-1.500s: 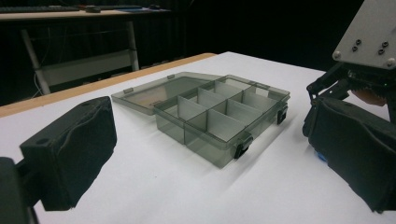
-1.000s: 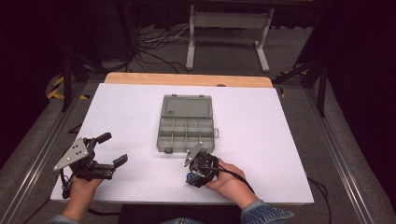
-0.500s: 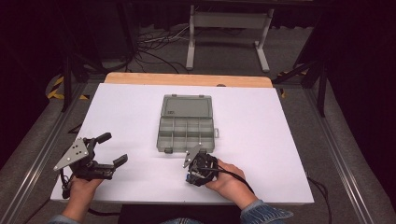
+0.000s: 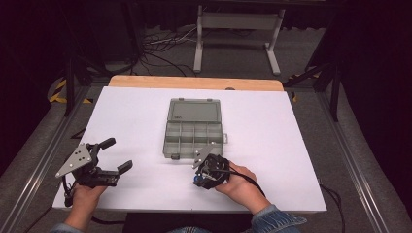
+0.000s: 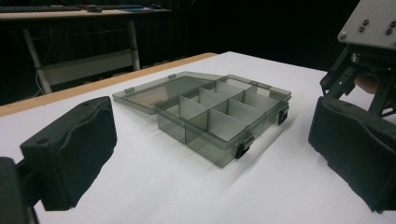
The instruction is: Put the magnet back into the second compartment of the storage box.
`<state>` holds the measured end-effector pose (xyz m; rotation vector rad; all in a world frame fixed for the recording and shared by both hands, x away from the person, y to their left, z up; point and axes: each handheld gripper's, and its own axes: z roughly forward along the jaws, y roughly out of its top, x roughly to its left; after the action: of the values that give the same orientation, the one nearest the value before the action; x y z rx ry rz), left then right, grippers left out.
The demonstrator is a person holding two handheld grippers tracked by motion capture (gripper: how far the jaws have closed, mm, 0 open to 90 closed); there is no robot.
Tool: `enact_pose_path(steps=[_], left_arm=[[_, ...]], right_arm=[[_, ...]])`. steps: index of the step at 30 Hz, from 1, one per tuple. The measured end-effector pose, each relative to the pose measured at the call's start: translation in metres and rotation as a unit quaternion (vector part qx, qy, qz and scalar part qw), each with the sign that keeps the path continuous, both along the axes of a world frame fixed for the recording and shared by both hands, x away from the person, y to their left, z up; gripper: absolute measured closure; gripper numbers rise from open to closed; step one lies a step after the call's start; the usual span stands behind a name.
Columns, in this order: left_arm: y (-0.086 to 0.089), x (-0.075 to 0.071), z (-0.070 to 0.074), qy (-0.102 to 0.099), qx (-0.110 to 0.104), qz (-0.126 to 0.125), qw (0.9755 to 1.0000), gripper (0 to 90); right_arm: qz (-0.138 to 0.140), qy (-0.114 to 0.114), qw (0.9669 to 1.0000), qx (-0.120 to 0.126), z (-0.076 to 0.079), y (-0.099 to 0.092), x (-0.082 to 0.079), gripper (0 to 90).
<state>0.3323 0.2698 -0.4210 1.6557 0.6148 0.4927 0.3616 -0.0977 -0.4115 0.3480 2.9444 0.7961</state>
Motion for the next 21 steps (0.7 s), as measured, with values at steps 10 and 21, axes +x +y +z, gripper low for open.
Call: enact_pose_path(steps=[10,21], left_arm=[[0.000,0.000,0.000,0.000,0.000,0.000,1.0000,1.8],[0.000,0.000,0.000,-0.001,0.000,0.000,1.0000,1.8]], right_arm=[[-0.005,-0.006,0.9999,0.013,0.013,-0.003,0.003,62.8],[-0.009,-0.010,0.9997,0.018,0.025,-0.005,0.005,62.7]])
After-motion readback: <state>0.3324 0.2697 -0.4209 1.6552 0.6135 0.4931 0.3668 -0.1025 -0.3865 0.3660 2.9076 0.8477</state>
